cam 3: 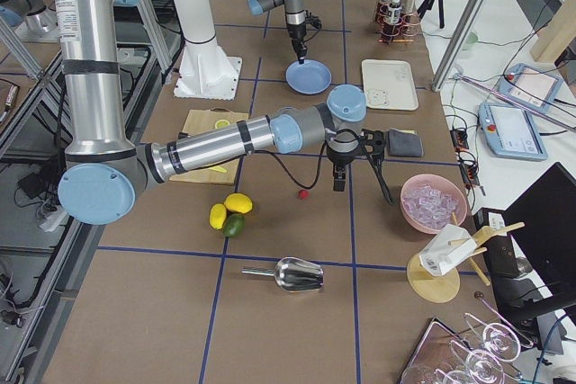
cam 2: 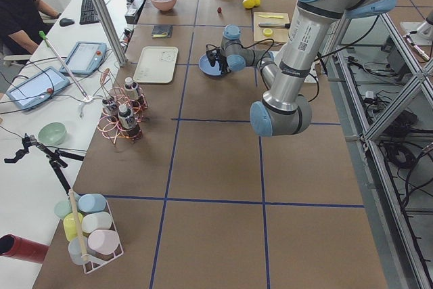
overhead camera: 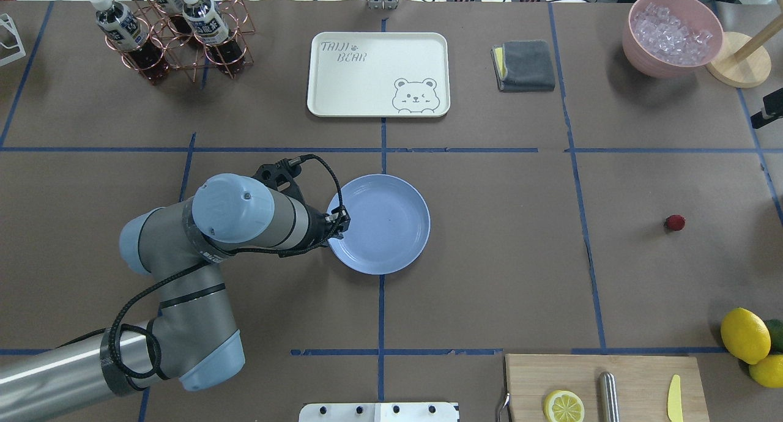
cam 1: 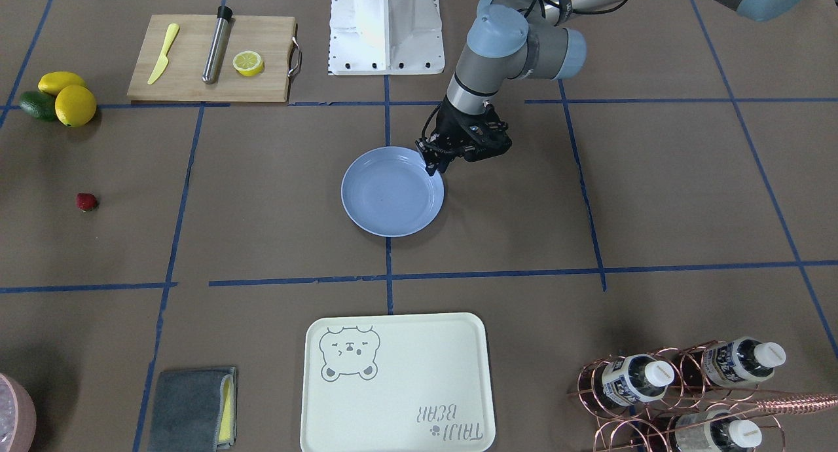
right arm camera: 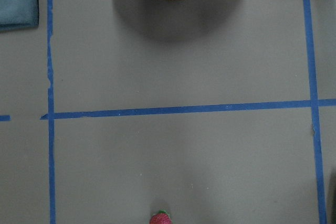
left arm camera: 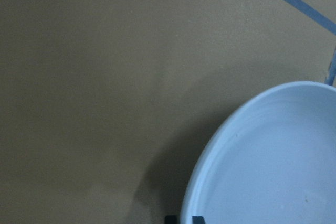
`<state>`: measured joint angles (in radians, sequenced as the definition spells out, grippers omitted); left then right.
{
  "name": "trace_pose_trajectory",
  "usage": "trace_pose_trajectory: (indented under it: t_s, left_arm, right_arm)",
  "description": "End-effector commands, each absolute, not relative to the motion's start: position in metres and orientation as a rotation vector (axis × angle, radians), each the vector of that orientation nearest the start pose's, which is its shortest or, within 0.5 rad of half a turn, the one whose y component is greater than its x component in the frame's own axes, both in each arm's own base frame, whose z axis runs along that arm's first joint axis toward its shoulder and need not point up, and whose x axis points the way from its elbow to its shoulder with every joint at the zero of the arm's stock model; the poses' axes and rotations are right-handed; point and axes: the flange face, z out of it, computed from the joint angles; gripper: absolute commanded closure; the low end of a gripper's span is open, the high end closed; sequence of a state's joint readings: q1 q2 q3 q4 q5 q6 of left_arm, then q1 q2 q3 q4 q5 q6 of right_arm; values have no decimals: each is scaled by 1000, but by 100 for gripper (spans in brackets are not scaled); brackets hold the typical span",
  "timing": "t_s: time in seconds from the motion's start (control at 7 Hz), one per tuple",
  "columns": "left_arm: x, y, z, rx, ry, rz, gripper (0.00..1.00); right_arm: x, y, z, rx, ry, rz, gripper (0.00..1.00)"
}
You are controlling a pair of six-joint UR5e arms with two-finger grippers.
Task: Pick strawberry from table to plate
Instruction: 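Lift the blue plate with the left gripper and carry it to the table center, then set the plate down with the left gripper while the right gripper descends onto the strawberry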
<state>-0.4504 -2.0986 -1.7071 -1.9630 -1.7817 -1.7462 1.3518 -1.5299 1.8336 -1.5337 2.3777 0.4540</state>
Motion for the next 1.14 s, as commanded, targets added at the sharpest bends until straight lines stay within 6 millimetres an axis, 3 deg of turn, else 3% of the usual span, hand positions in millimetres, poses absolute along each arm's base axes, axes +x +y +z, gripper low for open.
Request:
trace_pose_trajectory:
  t_s: [0.0, 0.14, 0.29, 0.57, 0.71, 1.0]
  left_arm:
    - [514, -401, 230, -35, 1118, -432, 0]
    - [497, -413, 224, -46, 1126, -443, 0]
    - [489, -414, 219, -45, 1115, -449, 0]
    - [484, -418, 218, -33, 1115, -448, 0]
    - [483, -419, 218, -31, 1115, -449, 0]
    - [479, -424, 219, -16, 1113, -442, 0]
  right_arm:
    - [-76, -501, 514, 43, -810, 49, 0]
    - [-88, -482, 535, 66, -790, 32, 0]
    - [-105, -468, 542, 97, -799, 51, 0]
    - [-168, -446, 535, 91, -837, 93, 0]
    - [-199, -428, 546, 105, -783, 89, 0]
    - [-218, -421, 560, 97, -753, 67, 0]
